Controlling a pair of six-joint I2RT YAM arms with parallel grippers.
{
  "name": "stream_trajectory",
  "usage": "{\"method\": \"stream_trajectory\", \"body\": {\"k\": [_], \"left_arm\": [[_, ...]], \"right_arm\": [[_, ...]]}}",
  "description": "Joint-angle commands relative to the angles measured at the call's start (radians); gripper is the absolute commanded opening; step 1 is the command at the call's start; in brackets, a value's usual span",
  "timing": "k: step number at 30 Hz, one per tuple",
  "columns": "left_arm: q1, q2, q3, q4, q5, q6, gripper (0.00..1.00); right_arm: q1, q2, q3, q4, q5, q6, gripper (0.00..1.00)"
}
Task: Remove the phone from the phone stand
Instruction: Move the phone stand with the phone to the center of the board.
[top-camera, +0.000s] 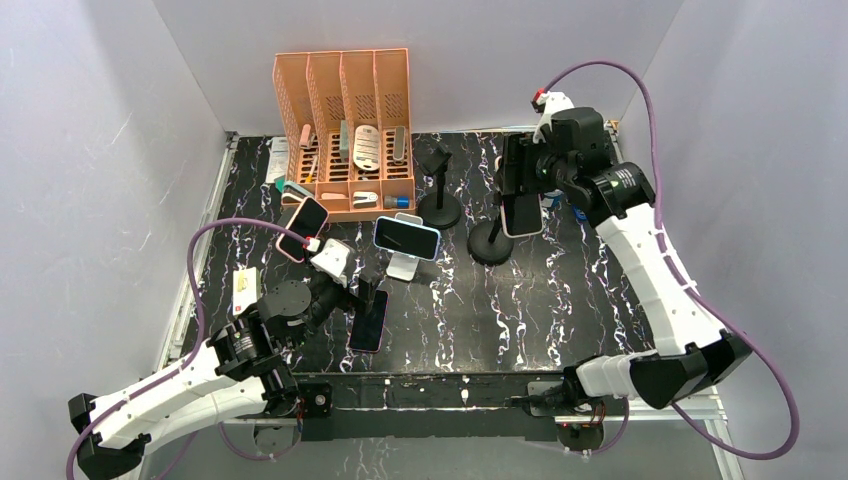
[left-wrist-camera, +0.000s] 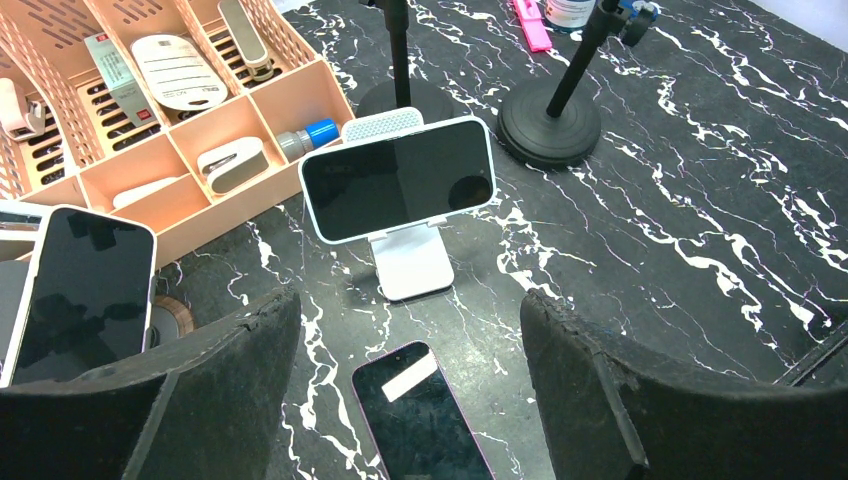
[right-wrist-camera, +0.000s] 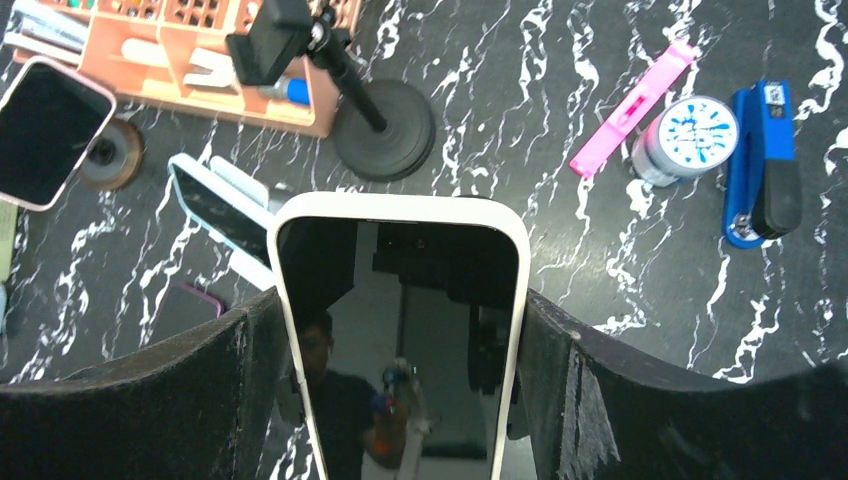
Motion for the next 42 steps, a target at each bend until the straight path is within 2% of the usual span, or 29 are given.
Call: {"method": "stream_trajectory", "body": {"k": [1, 11, 18, 21, 25, 34, 42], "left_arm": [[-0.001, 0.001, 0.036, -0.004, -0.012, -0.003, 0.78], [-0.001, 0.007, 0.034, -0.004, -0.027, -0.004, 0.78], [-0.001, -0.019, 0.027, 0.015, -0.059, -0.022, 0.77], [-0.001, -0.060, 0.012, 0.087, -0.024, -0.069, 0.79], [-0.001, -0.122, -0.048, 0.279, 0.095, -0.173, 0.82], [-0.001, 0.067, 0.050, 0.303, 0.186, -0.331, 0.81], [-0.001, 0.125, 0.047, 0.382, 0.210, -0.387, 0.80]], "right_arm": [[0.024, -0.087, 0.095, 0.019, -0.055, 0.033, 0.42], [0.055, -0.122, 0.143, -0.069, -0.157, 0.069, 0.38], [0.071, -0.140, 0.113, -0.052, -0.239, 0.114, 0.36], [0.081, -0.142, 0.109, -0.045, -0.249, 0.124, 0.35], [0.109, -0.138, 0.119, -0.049, -0.249, 0.130, 0.35], [0.213, -0.115, 0.113, -0.059, -0.196, 0.140, 0.34], [0.322, -0.099, 0.104, -0.059, -0.120, 0.151, 0.35]]}}
